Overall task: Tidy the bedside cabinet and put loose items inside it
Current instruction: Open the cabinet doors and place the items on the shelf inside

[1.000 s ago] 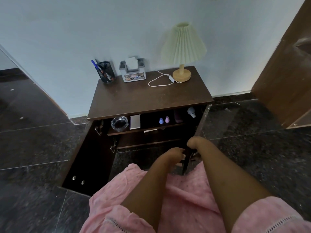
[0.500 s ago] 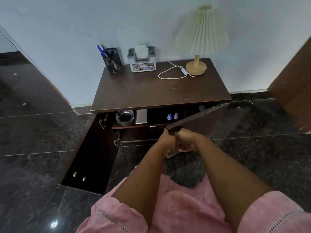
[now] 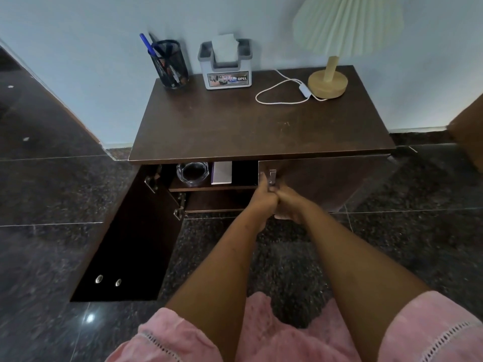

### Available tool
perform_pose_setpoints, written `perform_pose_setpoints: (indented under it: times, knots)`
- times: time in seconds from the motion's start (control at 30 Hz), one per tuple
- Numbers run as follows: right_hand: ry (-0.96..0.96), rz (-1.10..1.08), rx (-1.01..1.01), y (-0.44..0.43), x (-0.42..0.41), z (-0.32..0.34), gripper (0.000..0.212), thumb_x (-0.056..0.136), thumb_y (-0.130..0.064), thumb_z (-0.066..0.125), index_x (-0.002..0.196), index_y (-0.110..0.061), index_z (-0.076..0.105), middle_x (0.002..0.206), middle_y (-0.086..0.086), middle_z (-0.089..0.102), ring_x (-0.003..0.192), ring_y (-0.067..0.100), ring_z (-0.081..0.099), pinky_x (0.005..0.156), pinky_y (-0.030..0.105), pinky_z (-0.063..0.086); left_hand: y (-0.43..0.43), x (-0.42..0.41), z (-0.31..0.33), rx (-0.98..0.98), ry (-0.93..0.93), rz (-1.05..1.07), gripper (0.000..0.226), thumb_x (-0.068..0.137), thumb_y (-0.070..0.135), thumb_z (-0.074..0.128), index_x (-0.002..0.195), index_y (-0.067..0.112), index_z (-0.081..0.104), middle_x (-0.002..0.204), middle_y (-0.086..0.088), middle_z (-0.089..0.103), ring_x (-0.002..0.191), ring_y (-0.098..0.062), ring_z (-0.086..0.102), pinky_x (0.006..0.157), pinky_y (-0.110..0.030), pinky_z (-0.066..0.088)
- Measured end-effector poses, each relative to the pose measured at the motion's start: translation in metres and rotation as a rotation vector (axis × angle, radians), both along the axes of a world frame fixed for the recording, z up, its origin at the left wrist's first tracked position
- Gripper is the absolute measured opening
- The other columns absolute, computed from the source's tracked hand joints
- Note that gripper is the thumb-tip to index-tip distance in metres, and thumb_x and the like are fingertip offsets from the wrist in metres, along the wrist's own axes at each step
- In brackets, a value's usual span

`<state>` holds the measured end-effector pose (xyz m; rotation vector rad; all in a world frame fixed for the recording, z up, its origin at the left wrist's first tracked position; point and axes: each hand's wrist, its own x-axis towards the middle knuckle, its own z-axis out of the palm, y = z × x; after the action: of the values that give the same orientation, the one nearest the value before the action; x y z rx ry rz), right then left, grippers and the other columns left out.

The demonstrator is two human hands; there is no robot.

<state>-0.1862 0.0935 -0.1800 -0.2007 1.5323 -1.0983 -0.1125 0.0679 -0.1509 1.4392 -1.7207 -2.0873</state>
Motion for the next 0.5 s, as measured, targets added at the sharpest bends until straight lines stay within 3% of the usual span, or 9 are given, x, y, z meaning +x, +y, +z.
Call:
perform_pose_setpoints:
  times: [0.1,0.2,0.27,0.4,0.47,0.5]
  knots:
    - [0.037,0.014,0.026,-0.001,-0.003,-0.006,0.026,0.099,-0.033,0.042,0.123,-0.025,0.047,0.085,0.002,0.059,0.064,0.01,0.061,0.044,0.02,0.045,-0.002,-0.004,-0.006,-0.013,-0.011,0.004,0.07,0.095,-0.001,0.033,0.151,0.028,0.004,0.151,-0.015,0.03,0.134,-0.029,0.035,0.1,-0.029,0.033]
    - [0.08,0.072,0.044,0.003,-0.004,-0.003,0.017,0.098,-0.042,0.041,0.104,-0.029,0.051,0.085,-0.002,0.061,0.064,0.004,0.059,0.037,0.014,0.043,-0.005,-0.005,-0.007,-0.018,0.0,-0.014,0.071,0.094,-0.002,0.034,0.151,0.028,0.004,0.15,-0.014,0.032,0.133,-0.027,0.037,0.093,-0.027,0.033]
    - [0.115,0.108,0.039,0.006,-0.002,0.001,0.022,0.098,-0.044,0.038,0.109,-0.031,0.05,0.09,-0.004,0.062,0.074,0.005,0.059,0.037,0.014,0.043,-0.006,-0.003,-0.004,-0.022,0.01,-0.01,0.071,0.094,-0.001,0.035,0.151,0.028,0.004,0.151,-0.012,0.031,0.134,-0.027,0.035,0.098,-0.026,0.031]
    - [0.214,0.157,0.039,0.004,0.009,0.01,0.043,0.097,-0.051,0.034,0.132,-0.028,0.041,0.114,0.004,0.062,0.093,0.014,0.061,0.058,0.022,0.042,-0.006,0.01,0.001,0.004,0.038,0.023,0.071,0.094,-0.002,0.037,0.151,0.029,0.008,0.152,-0.01,0.029,0.136,-0.028,0.035,0.112,-0.042,0.032]
    - [0.267,0.128,0.013,0.002,0.018,0.011,0.046,0.1,-0.034,0.038,0.144,-0.022,0.028,0.121,0.01,0.058,0.099,0.019,0.06,0.069,0.03,0.05,-0.005,0.017,0.004,0.029,0.034,0.064,0.062,0.098,0.007,0.036,0.15,0.031,0.012,0.152,-0.009,0.031,0.135,-0.029,0.036,0.111,-0.043,0.033]
    - [0.278,0.116,-0.01,0.0,0.022,0.013,0.052,0.099,-0.022,0.039,0.148,-0.023,0.02,0.131,0.013,0.052,0.107,0.022,0.058,0.081,0.037,0.053,-0.005,0.021,0.007,0.038,0.026,0.087,0.058,0.099,0.01,0.033,0.15,0.031,0.014,0.152,-0.008,0.032,0.135,-0.029,0.037,0.109,-0.041,0.034]
